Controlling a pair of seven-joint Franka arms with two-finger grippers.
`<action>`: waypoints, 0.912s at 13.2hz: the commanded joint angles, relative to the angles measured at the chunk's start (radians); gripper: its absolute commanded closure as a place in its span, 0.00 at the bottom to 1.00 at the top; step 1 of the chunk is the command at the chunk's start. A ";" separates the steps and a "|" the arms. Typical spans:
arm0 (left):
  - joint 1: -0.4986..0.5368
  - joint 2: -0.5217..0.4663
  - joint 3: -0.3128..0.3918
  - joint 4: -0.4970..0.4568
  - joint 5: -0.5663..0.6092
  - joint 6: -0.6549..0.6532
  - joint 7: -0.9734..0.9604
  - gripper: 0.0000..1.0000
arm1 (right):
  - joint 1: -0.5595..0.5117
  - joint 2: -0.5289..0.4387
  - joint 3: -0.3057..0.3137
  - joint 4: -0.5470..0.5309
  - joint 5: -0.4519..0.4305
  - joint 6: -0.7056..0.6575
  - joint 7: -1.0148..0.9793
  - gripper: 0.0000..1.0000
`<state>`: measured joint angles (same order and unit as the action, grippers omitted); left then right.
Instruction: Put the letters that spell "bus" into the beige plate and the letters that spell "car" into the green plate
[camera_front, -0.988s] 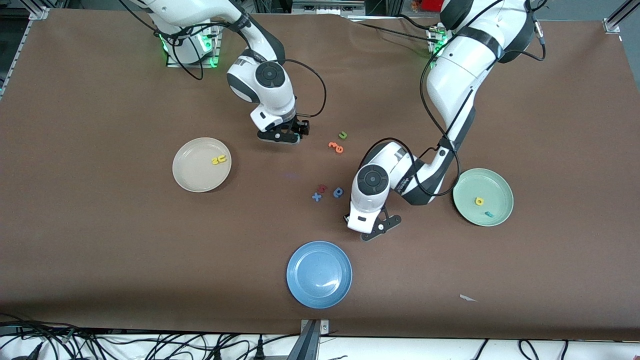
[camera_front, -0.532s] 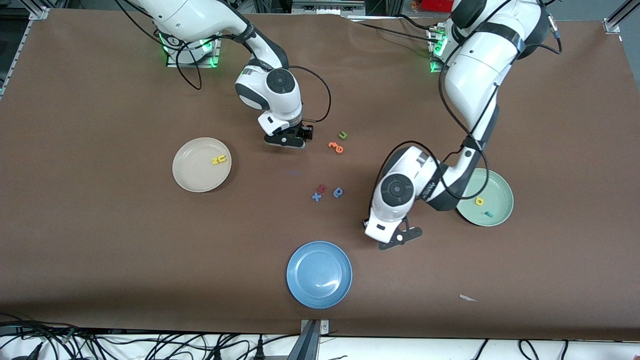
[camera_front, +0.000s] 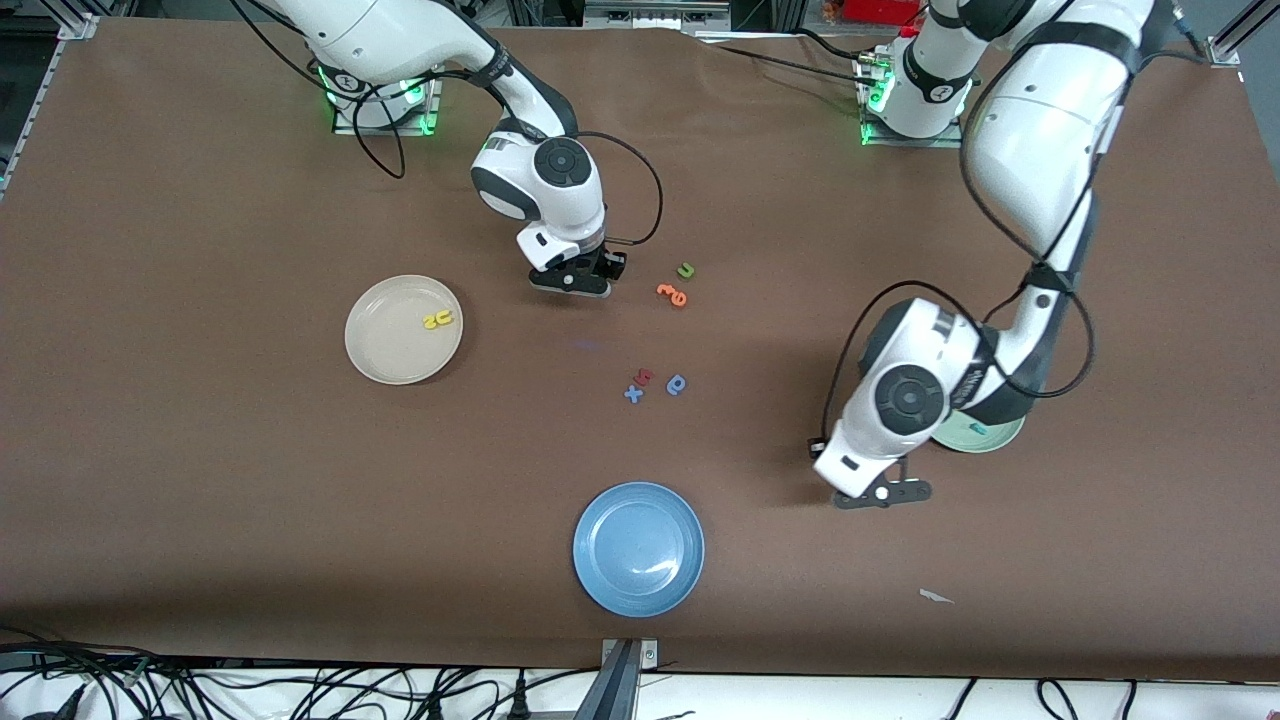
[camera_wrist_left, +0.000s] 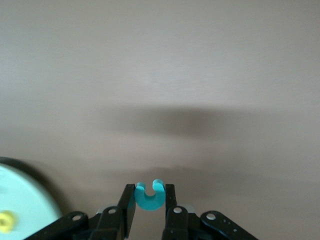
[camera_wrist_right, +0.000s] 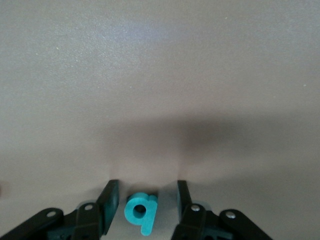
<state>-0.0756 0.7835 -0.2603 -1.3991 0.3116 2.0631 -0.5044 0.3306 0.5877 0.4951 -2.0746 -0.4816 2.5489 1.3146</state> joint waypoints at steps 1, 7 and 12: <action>0.088 -0.124 -0.002 -0.168 0.007 0.008 0.162 0.82 | 0.010 0.018 -0.007 0.008 -0.026 0.002 0.028 0.53; 0.287 -0.302 -0.002 -0.498 0.011 0.259 0.363 0.79 | 0.013 0.012 -0.006 0.002 -0.031 0.001 0.041 0.54; 0.338 -0.332 -0.002 -0.522 0.044 0.230 0.394 0.00 | 0.015 0.014 -0.001 0.002 -0.031 0.002 0.043 0.78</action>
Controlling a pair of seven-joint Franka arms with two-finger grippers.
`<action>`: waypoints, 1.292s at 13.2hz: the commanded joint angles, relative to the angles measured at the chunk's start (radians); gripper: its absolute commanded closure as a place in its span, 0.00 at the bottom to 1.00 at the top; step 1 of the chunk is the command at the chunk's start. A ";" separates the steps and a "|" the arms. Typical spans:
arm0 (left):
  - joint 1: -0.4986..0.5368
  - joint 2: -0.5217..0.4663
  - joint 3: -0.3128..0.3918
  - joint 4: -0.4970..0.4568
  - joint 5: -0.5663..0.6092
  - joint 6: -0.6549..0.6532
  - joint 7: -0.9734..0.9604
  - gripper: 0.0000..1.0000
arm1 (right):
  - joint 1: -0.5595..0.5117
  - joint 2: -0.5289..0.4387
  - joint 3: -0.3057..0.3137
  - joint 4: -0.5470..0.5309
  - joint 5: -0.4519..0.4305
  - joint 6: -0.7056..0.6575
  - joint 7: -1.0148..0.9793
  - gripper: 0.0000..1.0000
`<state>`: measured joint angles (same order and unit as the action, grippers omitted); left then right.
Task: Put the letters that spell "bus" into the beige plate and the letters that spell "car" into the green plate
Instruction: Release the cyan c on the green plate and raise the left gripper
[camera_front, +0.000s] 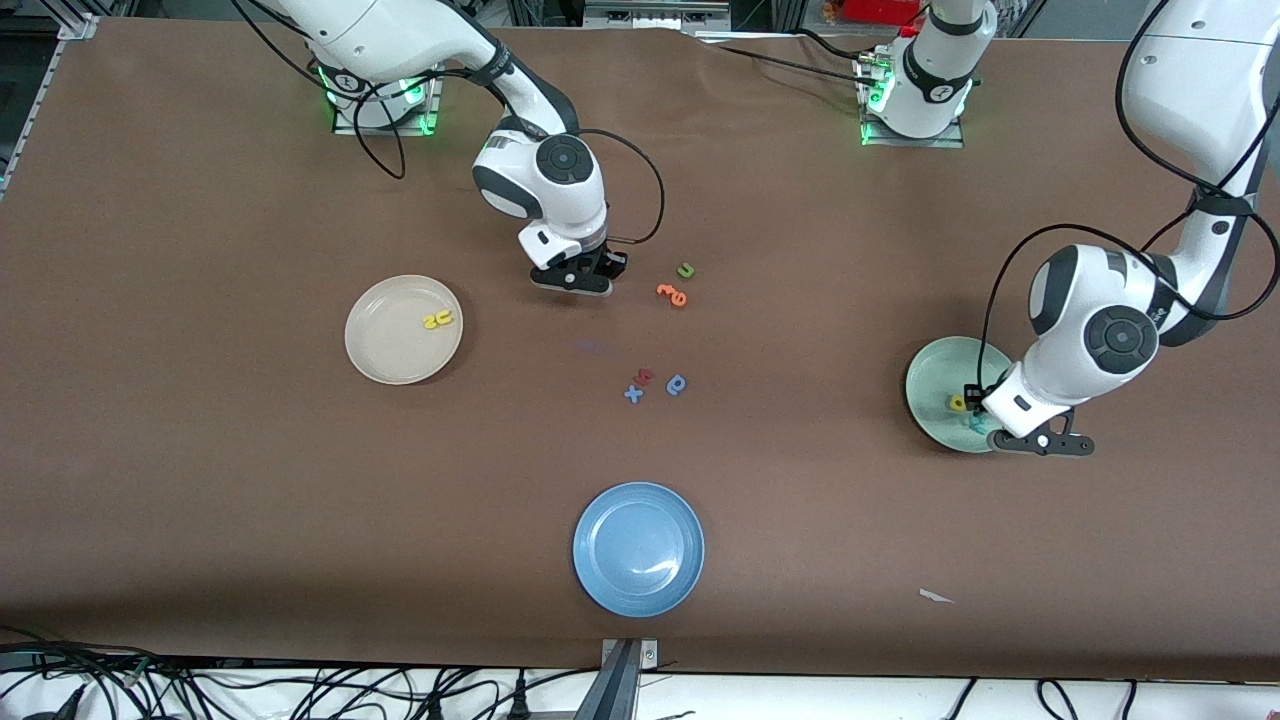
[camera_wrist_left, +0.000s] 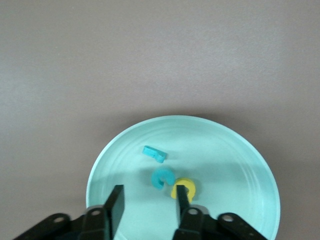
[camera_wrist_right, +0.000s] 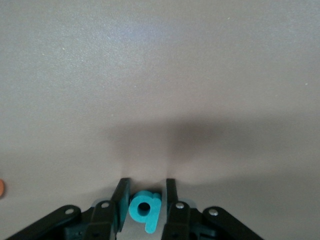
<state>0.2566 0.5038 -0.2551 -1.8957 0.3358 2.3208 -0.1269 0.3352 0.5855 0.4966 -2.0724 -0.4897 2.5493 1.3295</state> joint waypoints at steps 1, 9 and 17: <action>0.009 -0.060 -0.007 -0.020 0.020 -0.031 0.015 0.00 | 0.010 0.016 -0.001 0.001 -0.023 0.002 0.028 0.84; 0.015 -0.139 -0.019 0.076 -0.043 -0.243 0.035 0.00 | -0.059 -0.126 0.002 -0.059 -0.014 -0.012 -0.080 1.00; -0.202 -0.407 0.253 0.109 -0.348 -0.516 0.270 0.00 | -0.361 -0.371 0.043 -0.218 0.037 -0.096 -0.540 1.00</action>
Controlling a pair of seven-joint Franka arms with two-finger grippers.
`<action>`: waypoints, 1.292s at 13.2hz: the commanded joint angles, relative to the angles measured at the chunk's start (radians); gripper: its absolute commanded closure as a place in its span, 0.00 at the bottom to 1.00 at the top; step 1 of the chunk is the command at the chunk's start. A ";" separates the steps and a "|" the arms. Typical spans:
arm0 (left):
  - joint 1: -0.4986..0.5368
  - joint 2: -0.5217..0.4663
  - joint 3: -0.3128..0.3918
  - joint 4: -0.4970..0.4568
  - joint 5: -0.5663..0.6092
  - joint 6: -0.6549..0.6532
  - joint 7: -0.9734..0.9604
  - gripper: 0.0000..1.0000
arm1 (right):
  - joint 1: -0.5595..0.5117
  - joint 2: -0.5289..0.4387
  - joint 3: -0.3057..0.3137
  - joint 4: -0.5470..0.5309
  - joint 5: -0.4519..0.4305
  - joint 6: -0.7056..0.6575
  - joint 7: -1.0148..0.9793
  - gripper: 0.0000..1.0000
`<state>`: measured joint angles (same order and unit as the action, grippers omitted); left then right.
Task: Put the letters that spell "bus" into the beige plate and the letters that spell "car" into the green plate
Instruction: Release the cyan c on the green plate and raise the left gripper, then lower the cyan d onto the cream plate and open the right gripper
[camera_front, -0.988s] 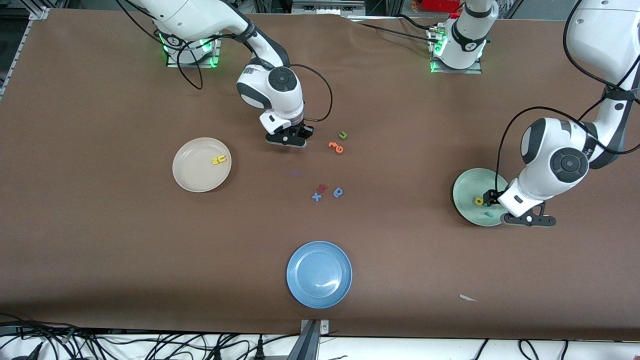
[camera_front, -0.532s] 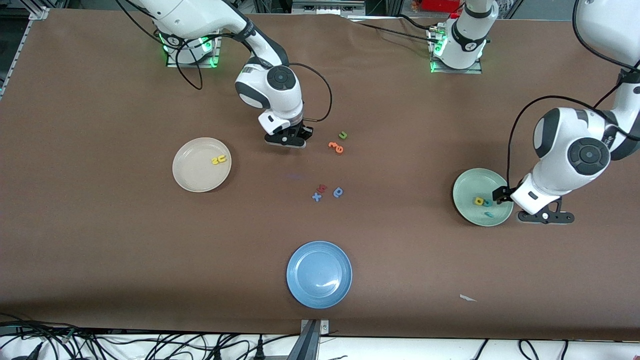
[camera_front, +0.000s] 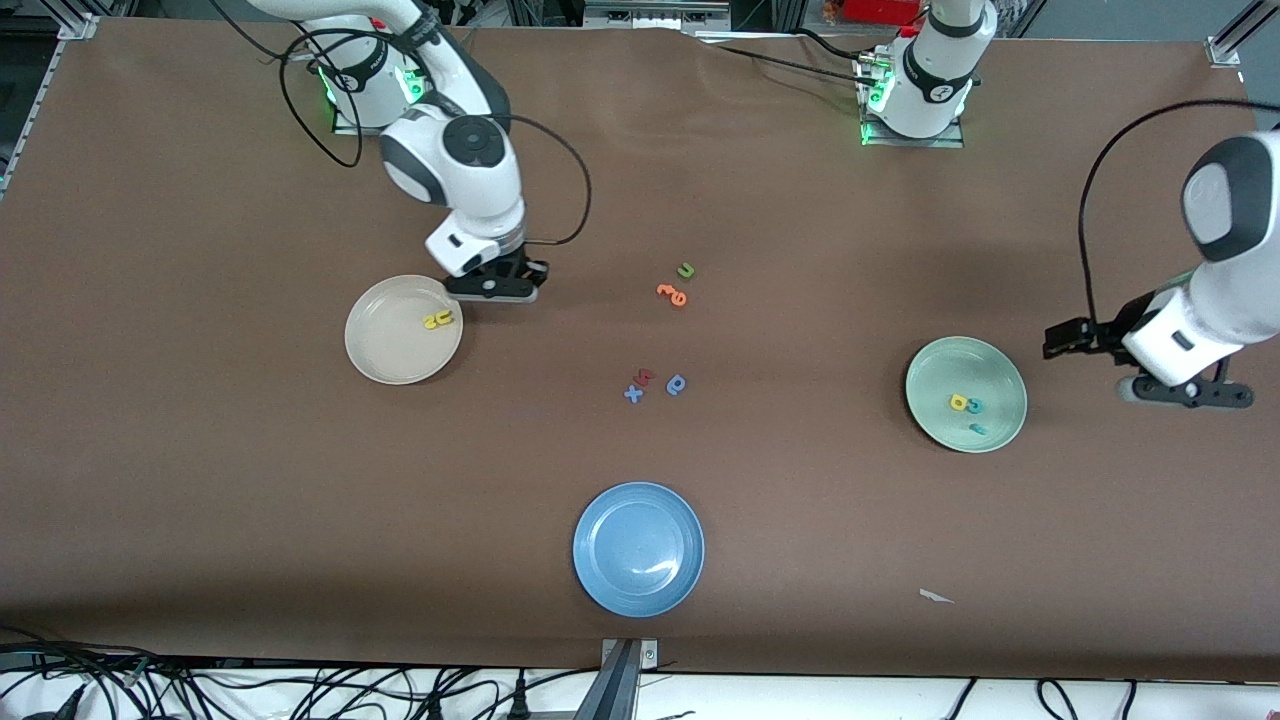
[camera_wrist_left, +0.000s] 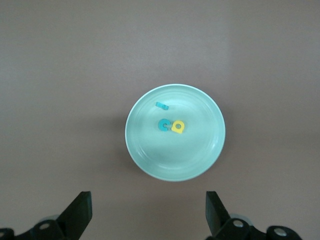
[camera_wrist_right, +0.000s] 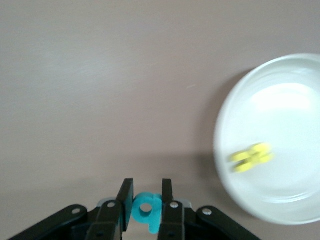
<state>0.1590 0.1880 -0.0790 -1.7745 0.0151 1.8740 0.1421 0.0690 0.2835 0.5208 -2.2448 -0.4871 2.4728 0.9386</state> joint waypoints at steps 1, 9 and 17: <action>-0.149 -0.125 0.111 0.001 -0.027 -0.122 -0.015 0.00 | -0.135 -0.076 0.019 -0.045 0.057 -0.046 -0.249 1.00; -0.171 -0.121 0.075 0.296 -0.029 -0.417 -0.064 0.00 | -0.304 -0.043 0.018 -0.041 0.091 -0.061 -0.463 0.28; -0.164 -0.128 0.050 0.280 -0.033 -0.395 -0.088 0.00 | -0.307 -0.096 0.018 -0.023 0.148 -0.068 -0.475 0.00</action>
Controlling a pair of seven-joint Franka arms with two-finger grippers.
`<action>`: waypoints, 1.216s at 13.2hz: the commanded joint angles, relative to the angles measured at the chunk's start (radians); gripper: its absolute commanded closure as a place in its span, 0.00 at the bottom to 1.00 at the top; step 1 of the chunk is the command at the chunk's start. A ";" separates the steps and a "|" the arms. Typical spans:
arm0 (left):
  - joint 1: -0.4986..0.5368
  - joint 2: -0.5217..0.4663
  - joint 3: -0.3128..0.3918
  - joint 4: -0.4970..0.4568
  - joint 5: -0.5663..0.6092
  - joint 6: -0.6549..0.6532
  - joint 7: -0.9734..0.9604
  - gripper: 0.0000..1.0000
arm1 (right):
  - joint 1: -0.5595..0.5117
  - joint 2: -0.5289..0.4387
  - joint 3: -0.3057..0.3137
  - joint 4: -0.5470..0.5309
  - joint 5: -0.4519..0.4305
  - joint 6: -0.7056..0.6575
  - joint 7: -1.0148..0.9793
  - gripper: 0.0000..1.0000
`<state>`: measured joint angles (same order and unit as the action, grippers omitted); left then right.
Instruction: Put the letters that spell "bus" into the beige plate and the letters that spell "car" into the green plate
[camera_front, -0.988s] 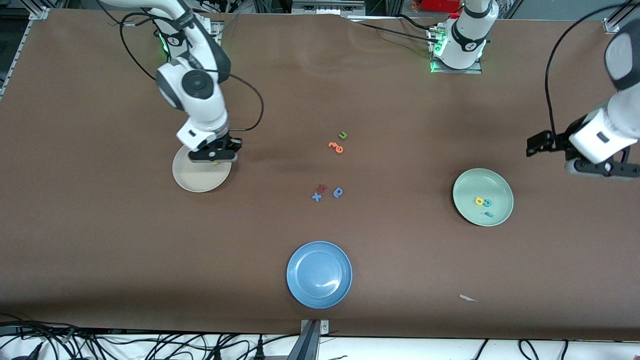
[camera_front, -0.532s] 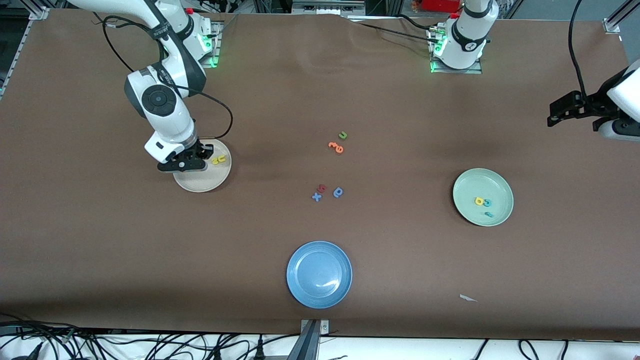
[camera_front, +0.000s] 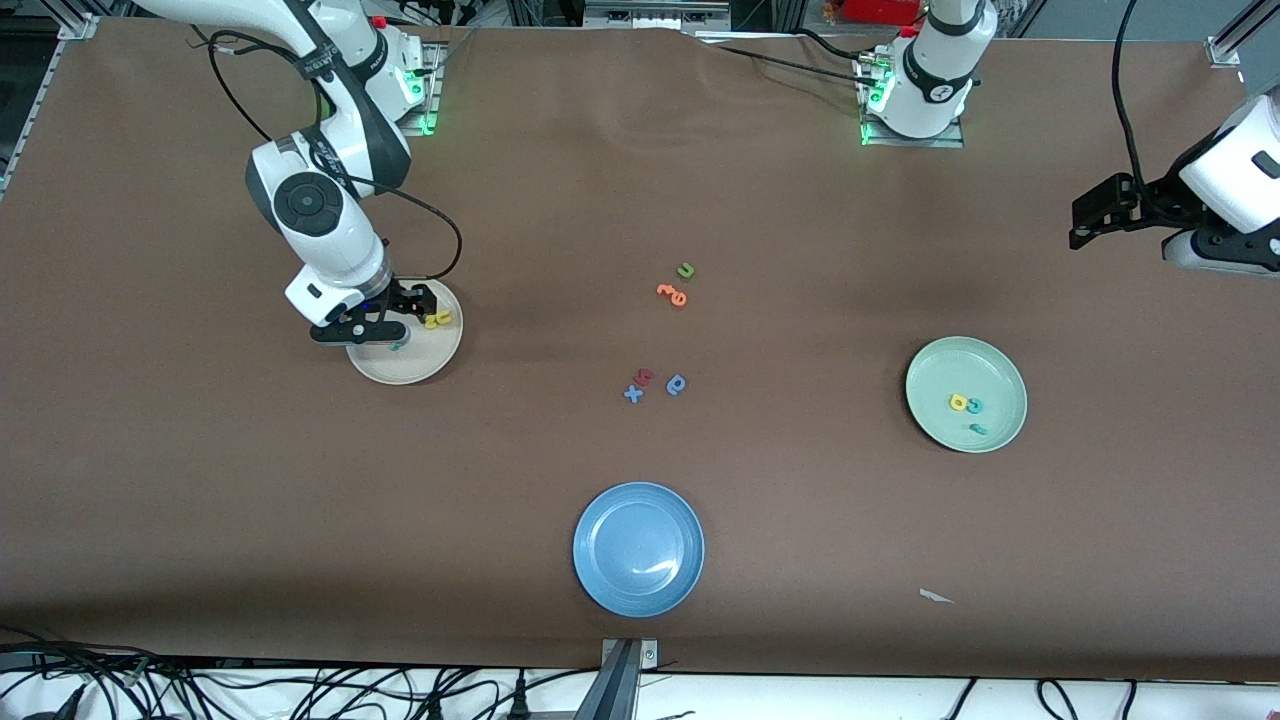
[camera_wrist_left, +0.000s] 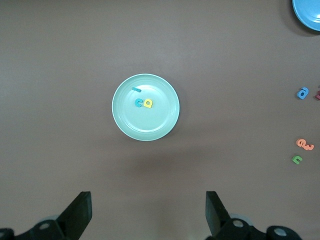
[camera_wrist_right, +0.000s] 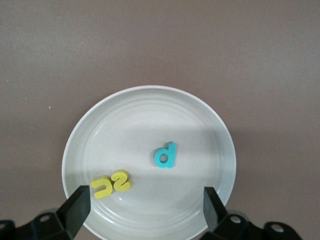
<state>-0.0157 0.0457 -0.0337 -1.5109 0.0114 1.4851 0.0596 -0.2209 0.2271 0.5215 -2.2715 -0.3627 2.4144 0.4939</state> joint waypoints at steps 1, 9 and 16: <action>0.010 0.016 0.005 0.017 -0.028 -0.005 -0.009 0.00 | -0.017 -0.055 0.018 0.036 0.024 -0.027 -0.032 0.00; 0.017 0.020 0.006 0.018 -0.030 -0.003 -0.001 0.00 | 0.012 -0.110 -0.102 0.475 0.281 -0.599 -0.334 0.00; 0.016 0.023 0.006 0.017 -0.030 -0.003 0.006 0.00 | 0.245 -0.123 -0.510 0.621 0.350 -0.755 -0.526 0.00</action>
<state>-0.0051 0.0607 -0.0289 -1.5110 0.0114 1.4864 0.0595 -0.0392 0.1082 0.0961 -1.6916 -0.0355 1.7068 0.0098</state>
